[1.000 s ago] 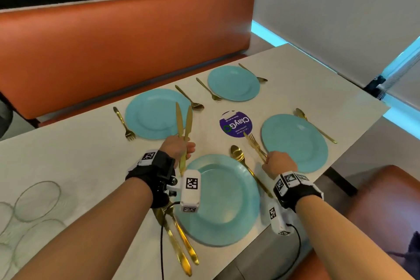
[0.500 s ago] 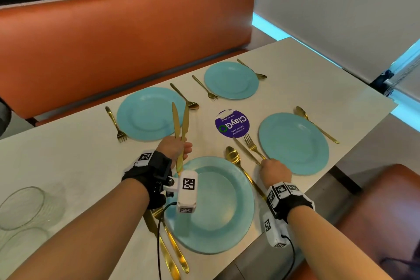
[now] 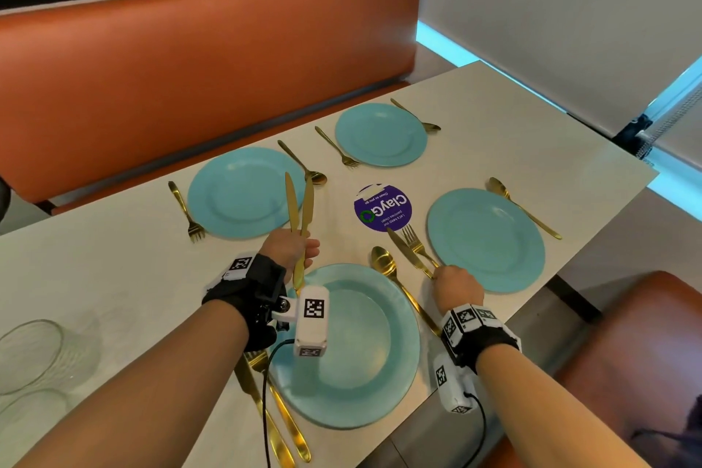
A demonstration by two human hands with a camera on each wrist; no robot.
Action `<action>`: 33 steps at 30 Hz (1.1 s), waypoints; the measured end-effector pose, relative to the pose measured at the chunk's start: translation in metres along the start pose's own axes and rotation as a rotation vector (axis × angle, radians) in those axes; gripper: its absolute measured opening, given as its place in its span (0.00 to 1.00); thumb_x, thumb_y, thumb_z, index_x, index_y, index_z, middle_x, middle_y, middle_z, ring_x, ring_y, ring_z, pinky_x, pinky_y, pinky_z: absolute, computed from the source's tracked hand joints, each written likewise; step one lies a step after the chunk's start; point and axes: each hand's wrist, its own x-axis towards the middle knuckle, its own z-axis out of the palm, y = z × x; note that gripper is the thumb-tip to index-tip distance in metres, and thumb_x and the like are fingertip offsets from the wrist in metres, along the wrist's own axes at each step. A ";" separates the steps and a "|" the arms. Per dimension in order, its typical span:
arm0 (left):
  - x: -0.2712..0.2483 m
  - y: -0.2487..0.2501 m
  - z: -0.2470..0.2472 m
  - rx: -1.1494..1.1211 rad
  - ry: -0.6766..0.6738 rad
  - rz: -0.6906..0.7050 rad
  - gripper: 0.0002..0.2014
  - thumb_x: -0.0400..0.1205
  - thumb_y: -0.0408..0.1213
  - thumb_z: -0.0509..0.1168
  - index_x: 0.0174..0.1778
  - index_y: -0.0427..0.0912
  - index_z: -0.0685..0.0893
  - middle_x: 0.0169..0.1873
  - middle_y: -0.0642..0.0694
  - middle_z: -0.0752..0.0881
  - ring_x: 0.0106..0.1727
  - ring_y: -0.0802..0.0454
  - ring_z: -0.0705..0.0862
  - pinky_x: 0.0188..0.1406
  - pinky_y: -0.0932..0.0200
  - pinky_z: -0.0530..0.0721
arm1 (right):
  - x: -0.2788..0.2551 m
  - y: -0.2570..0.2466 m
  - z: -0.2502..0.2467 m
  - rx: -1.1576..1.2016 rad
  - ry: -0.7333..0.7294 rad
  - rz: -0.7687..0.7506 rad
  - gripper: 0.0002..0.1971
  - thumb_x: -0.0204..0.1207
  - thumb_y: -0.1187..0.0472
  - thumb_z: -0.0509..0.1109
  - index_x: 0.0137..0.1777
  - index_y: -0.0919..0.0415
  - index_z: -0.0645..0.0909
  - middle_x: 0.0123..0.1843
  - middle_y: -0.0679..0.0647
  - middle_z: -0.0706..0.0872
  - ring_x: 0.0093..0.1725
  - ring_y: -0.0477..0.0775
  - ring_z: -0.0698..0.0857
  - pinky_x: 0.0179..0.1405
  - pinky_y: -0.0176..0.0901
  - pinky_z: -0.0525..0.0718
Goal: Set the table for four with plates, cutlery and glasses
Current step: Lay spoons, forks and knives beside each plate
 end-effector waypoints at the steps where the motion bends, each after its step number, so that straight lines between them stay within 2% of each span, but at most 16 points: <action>1: 0.000 0.000 0.000 0.002 -0.001 -0.001 0.15 0.87 0.28 0.50 0.67 0.29 0.74 0.35 0.44 0.81 0.34 0.53 0.78 0.33 0.62 0.76 | 0.000 0.000 0.000 0.000 0.000 0.002 0.14 0.83 0.64 0.57 0.58 0.61 0.84 0.53 0.56 0.86 0.52 0.56 0.87 0.50 0.45 0.84; 12: 0.005 -0.002 0.003 0.017 -0.006 -0.008 0.16 0.86 0.27 0.50 0.68 0.28 0.73 0.35 0.44 0.81 0.34 0.53 0.78 0.33 0.62 0.76 | -0.002 -0.002 -0.004 0.022 -0.015 0.029 0.13 0.83 0.63 0.58 0.58 0.61 0.83 0.52 0.56 0.87 0.51 0.56 0.87 0.49 0.44 0.83; 17: 0.007 -0.003 0.001 0.062 -0.004 -0.005 0.16 0.85 0.23 0.50 0.67 0.28 0.74 0.34 0.44 0.78 0.34 0.53 0.78 0.31 0.62 0.76 | -0.003 -0.005 -0.021 0.075 0.048 -0.013 0.12 0.83 0.61 0.59 0.57 0.59 0.84 0.51 0.56 0.86 0.50 0.56 0.86 0.48 0.45 0.84; 20: 0.006 -0.004 -0.002 0.100 -0.029 0.017 0.15 0.84 0.22 0.53 0.65 0.27 0.77 0.34 0.44 0.79 0.34 0.54 0.79 0.32 0.63 0.78 | -0.007 -0.015 -0.042 0.114 0.106 -0.108 0.13 0.83 0.61 0.59 0.58 0.58 0.84 0.52 0.56 0.86 0.50 0.56 0.86 0.47 0.43 0.82; 22: 0.002 -0.004 -0.004 0.122 -0.062 0.035 0.14 0.83 0.22 0.56 0.64 0.26 0.78 0.34 0.44 0.81 0.34 0.54 0.79 0.30 0.66 0.81 | -0.012 -0.028 -0.053 0.141 0.134 -0.207 0.13 0.82 0.61 0.60 0.58 0.57 0.85 0.53 0.55 0.86 0.51 0.56 0.85 0.46 0.43 0.81; 24: -0.003 -0.004 -0.007 0.129 -0.099 0.054 0.13 0.83 0.23 0.58 0.63 0.26 0.78 0.35 0.43 0.82 0.34 0.54 0.80 0.25 0.70 0.82 | -0.021 -0.048 -0.063 0.184 0.132 -0.309 0.13 0.82 0.60 0.60 0.60 0.56 0.85 0.56 0.55 0.86 0.54 0.57 0.84 0.50 0.45 0.81; 28: -0.012 -0.004 -0.019 0.163 -0.152 0.091 0.11 0.83 0.27 0.61 0.61 0.30 0.80 0.37 0.45 0.86 0.34 0.56 0.84 0.29 0.69 0.83 | -0.048 -0.092 -0.074 0.173 0.140 -0.495 0.15 0.83 0.58 0.60 0.66 0.53 0.81 0.62 0.52 0.83 0.61 0.57 0.83 0.57 0.48 0.82; 31: -0.026 -0.003 -0.030 0.217 -0.225 0.101 0.06 0.84 0.28 0.59 0.50 0.35 0.82 0.39 0.44 0.86 0.28 0.59 0.85 0.25 0.71 0.82 | -0.066 -0.117 -0.076 0.138 0.152 -0.599 0.16 0.83 0.60 0.59 0.69 0.53 0.78 0.64 0.52 0.81 0.62 0.57 0.82 0.55 0.47 0.80; 33: -0.036 -0.002 -0.039 0.298 -0.268 0.110 0.09 0.84 0.28 0.59 0.41 0.39 0.82 0.44 0.39 0.87 0.34 0.54 0.86 0.33 0.66 0.82 | -0.076 -0.131 -0.077 0.092 0.151 -0.656 0.16 0.83 0.62 0.59 0.68 0.54 0.79 0.65 0.52 0.80 0.61 0.56 0.82 0.50 0.44 0.79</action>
